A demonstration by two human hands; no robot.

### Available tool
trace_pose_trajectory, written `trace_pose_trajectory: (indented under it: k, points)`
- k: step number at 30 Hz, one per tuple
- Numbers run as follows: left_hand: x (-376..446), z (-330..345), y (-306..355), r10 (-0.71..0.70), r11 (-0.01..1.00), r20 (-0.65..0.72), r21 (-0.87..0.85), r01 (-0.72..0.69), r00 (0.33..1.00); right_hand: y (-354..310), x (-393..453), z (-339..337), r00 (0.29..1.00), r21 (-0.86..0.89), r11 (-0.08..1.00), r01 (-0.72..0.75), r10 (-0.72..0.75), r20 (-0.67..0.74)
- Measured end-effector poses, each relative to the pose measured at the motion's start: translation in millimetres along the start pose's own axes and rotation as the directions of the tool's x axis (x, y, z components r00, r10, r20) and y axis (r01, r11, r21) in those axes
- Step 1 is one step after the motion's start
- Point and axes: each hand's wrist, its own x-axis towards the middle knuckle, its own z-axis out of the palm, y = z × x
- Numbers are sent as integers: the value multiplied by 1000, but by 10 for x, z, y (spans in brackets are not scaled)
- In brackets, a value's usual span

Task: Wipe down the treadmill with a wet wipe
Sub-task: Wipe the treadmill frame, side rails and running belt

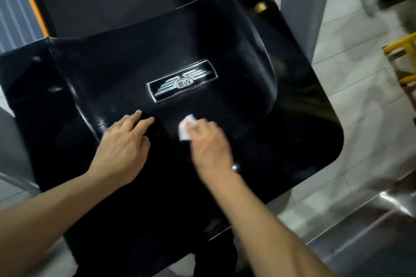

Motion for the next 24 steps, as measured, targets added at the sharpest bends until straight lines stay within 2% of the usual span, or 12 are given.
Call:
trace_pose_trajectory:
  k: [2,4,7,9,12,16,19,24]
  points:
    - [67,68,184,96,995,49,12,-97,994,759,112,-97,986,-101,981,-165,161,-50]
    - [130,149,410,172,983,122,34,-178,977,1352,240,-212,963,-138,953,-270,266,-45]
    - [228,291,713,155,981,186,87,-173,970,1724,630,-216,962,-210,940,-270,272,-18]
    - [252,355,792,132,985,177,83,-148,975,1761,1001,-178,979,-201,959,-201,203,-9]
    - [242,398,796,120,987,161,89,-135,980,1765,1590,-83,989,-157,981,-111,124,78]
    - [260,424,780,106,988,153,92,-121,983,1697,2086,-31,986,-183,982,-37,66,153]
    - [271,411,765,105,990,166,79,-119,981,1755,1895,-91,986,-190,975,-116,136,95]
    - [260,362,792,113,993,171,25,-119,979,1539,853,-234,958,-50,959,-280,282,46]
